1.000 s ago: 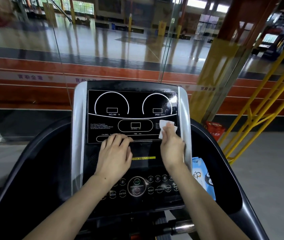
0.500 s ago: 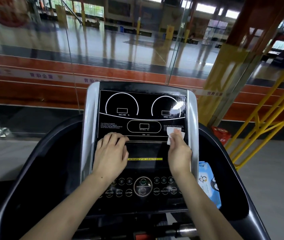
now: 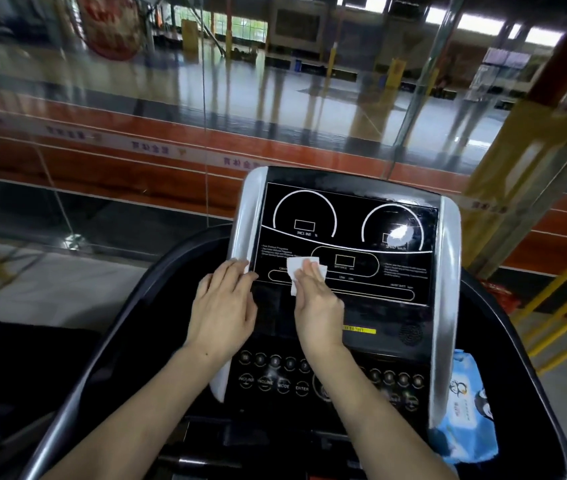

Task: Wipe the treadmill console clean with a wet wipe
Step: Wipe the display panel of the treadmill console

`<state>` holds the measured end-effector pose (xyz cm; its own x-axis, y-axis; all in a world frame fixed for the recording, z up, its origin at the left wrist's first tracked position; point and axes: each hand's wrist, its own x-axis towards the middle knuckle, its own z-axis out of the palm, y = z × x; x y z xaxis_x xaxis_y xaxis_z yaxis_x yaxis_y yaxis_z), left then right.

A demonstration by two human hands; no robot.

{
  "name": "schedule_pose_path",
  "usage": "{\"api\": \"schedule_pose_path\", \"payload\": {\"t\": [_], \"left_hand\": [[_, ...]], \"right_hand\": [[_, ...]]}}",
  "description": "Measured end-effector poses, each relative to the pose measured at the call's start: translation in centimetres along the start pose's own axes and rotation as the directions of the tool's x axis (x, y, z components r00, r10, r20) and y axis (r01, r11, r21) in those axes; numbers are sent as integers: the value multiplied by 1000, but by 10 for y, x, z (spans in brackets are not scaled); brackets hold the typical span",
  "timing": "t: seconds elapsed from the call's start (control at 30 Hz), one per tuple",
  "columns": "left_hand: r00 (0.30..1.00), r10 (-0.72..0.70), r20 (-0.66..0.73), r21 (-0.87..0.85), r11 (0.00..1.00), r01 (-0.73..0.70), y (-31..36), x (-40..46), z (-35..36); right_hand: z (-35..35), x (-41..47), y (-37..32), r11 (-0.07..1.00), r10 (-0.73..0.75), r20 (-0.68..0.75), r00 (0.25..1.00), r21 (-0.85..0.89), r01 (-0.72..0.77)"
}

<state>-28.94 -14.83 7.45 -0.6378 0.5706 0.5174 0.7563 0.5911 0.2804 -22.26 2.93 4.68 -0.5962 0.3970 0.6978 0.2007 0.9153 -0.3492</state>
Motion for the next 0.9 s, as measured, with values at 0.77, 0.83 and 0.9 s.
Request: {"api": "schedule_pose_path", "payload": {"t": [0.77,0.83,0.9], "left_hand": [[995,-81,59,-46,995,84,-23,-15,-16],[995,-77,59,-49,996,80,-25,-14,-16],[996,-70,59,-43,996,72,-27,-13,-16]], "right_hand": [[-39,51,-21,825,33,239,970,542,-162],[-32,69,-26,887,-62,159,985,461,-19],[-22,84,-27,922,-186,170,968,372,112]]}}
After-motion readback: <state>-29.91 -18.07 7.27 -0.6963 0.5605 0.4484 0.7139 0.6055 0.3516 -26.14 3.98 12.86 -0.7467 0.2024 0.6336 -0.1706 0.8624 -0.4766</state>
